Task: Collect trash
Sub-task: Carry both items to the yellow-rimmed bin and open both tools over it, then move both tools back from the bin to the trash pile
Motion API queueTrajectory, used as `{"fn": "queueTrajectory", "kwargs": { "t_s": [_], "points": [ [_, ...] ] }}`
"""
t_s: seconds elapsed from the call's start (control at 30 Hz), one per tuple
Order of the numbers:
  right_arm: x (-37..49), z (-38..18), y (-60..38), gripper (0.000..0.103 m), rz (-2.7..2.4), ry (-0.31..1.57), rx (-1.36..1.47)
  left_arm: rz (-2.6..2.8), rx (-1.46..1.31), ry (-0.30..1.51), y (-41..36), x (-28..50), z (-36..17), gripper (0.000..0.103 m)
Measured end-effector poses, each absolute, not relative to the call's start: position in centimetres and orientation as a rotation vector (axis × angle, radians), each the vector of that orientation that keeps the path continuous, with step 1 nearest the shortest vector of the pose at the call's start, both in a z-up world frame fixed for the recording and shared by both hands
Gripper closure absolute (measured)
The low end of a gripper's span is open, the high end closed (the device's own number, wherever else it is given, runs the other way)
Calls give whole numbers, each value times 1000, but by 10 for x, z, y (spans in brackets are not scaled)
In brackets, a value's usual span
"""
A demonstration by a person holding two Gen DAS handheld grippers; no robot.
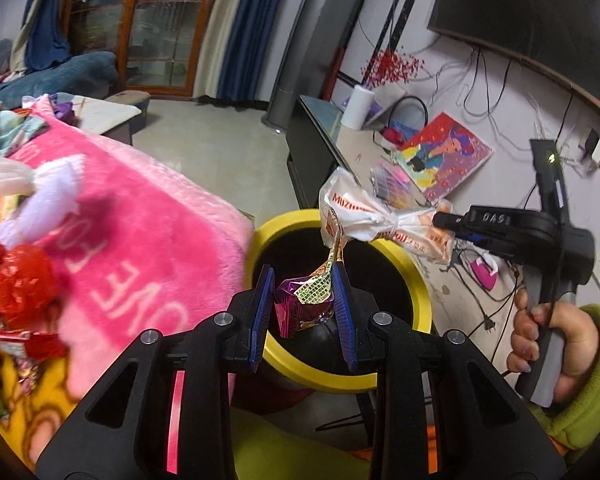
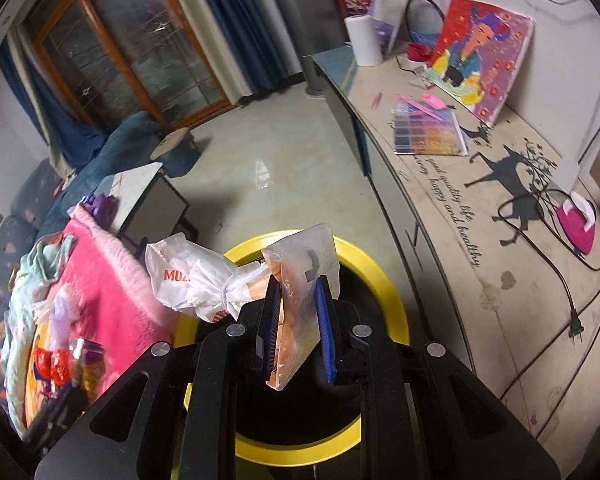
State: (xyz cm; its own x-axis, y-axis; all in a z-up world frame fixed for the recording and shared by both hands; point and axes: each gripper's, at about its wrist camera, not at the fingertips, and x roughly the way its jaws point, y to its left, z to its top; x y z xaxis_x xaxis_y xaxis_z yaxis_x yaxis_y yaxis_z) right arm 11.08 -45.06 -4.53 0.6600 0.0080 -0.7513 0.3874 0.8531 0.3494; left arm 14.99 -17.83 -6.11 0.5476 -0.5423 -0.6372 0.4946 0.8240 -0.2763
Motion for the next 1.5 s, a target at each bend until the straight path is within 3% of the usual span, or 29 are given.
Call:
{"fn": "queueTrajectory", "kwargs": {
  "t_s": [0.27,0.37,0.43,0.47,0.5,0.57,0.7,0.73,1.5],
  "points": [
    [113,-54,-461,80,-237,841,572,-642,-18,853,-209,163,-91,80],
    [115,-55,-462,67,-229,840,593,-652,-11,873,-220,169,-99,78],
    [115,-56,-463,53,-228,833,600,-656,-12,883,-222,172,-102,70],
    [115,-56,-463,52,-230,831,604,-656,-14,882,-223,173,-103,56],
    [115,-56,-463,50,-225,826,607,-657,-22,881,-222,174,-104,48],
    [115,-54,-461,44,-220,819,601,-656,-34,882,-220,175,-105,43],
    [115,-47,-453,30,-180,784,595,-637,-79,870,-206,174,-100,13],
    [114,-45,-452,24,-160,771,600,-644,-103,869,-201,173,-98,10],
    [107,14,-337,10,287,626,377,-280,-120,590,-79,123,-24,11]
  ]
}}
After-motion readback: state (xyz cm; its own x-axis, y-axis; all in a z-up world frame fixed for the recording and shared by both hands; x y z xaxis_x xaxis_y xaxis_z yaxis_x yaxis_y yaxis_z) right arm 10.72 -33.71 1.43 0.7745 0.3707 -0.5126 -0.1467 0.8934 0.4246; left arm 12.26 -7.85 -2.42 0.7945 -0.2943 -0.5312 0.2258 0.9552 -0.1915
